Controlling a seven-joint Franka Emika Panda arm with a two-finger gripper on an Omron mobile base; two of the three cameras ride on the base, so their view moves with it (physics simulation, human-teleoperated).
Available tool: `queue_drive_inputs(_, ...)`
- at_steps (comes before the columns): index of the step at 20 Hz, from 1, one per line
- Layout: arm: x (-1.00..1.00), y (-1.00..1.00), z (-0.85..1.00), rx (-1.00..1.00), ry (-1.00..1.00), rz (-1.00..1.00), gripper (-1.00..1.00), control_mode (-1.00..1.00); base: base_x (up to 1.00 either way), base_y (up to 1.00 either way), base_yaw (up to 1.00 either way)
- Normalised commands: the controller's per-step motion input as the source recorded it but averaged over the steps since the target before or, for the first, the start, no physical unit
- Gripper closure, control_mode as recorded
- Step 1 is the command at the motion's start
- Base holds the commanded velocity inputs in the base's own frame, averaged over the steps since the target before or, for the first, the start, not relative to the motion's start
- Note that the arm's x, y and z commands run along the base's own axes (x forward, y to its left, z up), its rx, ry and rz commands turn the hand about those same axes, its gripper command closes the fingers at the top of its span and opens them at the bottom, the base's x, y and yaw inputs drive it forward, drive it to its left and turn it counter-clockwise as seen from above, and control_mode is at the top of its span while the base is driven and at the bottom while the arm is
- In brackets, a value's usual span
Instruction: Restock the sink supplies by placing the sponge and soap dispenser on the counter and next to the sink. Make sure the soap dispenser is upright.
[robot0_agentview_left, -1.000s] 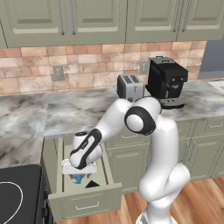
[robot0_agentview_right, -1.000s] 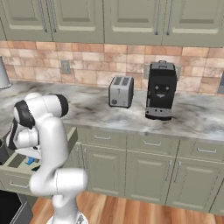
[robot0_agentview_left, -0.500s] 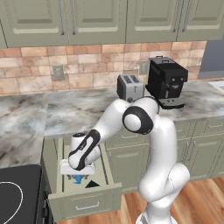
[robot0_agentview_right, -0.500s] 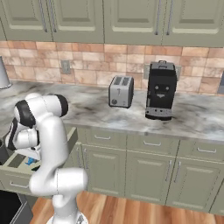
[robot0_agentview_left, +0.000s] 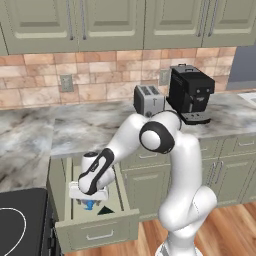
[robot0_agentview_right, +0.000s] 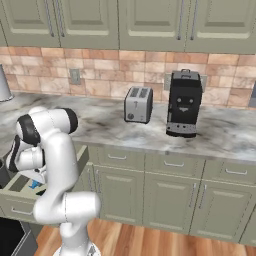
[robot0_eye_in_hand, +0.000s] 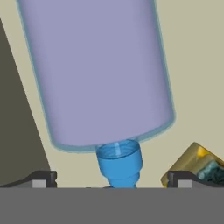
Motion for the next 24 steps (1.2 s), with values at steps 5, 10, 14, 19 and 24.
queue_drive_inputs(5,0.00,-0.02,-0.11,0.00,-0.03,-0.04,-1.00,-1.00,0.00,0.00,0.00)
queue_drive_inputs(10,0.00,-0.10,-0.03,0.00,-0.09,0.00,-1.00,-1.00,0.00,0.00,0.00)
queue_drive_inputs(14,0.00,0.00,-0.04,0.00,-0.08,0.00,-1.00,-1.00,0.00,0.00,0.00)
queue_drive_inputs(19,0.00,0.00,-0.01,0.00,-0.07,0.00,-1.00,-1.00,0.00,0.00,0.00)
queue_drive_inputs(24,0.00,0.00,0.00,0.00,-0.03,0.00,-1.00,-1.00,0.00,0.00,0.00)
